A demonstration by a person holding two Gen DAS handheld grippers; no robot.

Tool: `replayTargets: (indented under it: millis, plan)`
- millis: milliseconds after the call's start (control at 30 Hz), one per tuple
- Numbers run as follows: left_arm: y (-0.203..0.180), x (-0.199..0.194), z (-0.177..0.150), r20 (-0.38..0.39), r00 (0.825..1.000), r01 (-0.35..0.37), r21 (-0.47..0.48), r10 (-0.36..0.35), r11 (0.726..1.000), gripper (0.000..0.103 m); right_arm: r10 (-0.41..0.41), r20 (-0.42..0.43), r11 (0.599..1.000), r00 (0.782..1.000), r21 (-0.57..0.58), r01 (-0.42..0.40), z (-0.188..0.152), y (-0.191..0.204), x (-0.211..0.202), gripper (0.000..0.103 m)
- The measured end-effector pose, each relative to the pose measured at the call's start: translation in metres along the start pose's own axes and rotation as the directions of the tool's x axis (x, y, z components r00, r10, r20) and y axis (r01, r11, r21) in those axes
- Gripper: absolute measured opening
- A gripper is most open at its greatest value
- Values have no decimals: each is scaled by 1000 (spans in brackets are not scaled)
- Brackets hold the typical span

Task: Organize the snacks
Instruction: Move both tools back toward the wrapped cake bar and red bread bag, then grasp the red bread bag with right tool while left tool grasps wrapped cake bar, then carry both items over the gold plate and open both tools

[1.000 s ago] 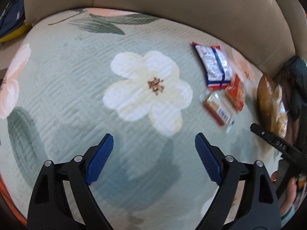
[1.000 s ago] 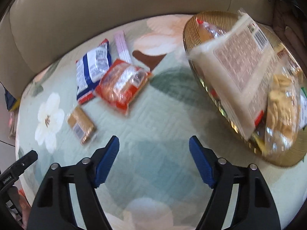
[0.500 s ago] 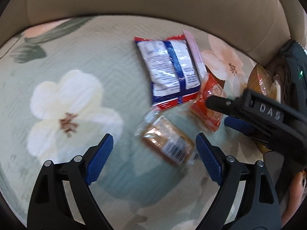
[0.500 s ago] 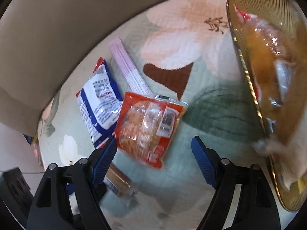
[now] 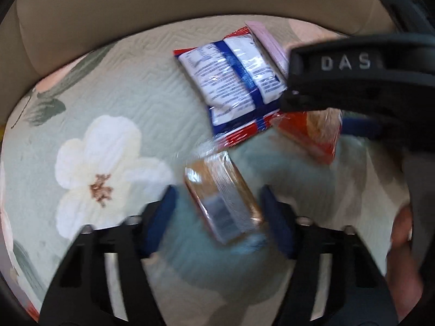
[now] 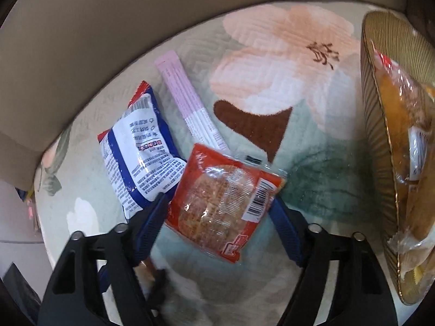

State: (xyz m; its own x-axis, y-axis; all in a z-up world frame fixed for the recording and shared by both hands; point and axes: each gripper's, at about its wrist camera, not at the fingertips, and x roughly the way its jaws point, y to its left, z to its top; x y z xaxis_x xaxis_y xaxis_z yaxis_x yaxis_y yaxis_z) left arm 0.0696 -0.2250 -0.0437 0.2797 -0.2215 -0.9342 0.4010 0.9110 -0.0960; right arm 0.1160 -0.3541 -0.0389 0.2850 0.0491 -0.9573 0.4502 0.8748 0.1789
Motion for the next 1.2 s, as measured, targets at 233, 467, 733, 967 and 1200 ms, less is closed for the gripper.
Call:
replayTargets:
  millis: [233, 467, 733, 967, 1200]
  plan:
    - [43, -17, -25, -21, 990, 139, -40, -140, 989, 35, 10, -2, 982, 1000, -186, -10, -36, 22, -2, 56]
    - [43, -30, -56, -54, 986, 158, 36, -156, 987, 34, 30, -49, 864, 998, -502, -50, -95, 59, -9, 56]
    - [34, -32, -71, -48, 998, 47, 75, -43, 996, 52, 15, -83, 882, 996, -469, -52, -102, 44, -11, 67]
    - [30, -26, -74, -26, 999, -34, 87, 37, 996, 34, -58, -94, 915, 994, -403, 16, -109, 56, 4, 62]
    - [45, -49, -75, 43, 999, -31, 32, 29, 999, 34, -17, -45, 884, 999, -467, -6, -121, 90, -8, 48]
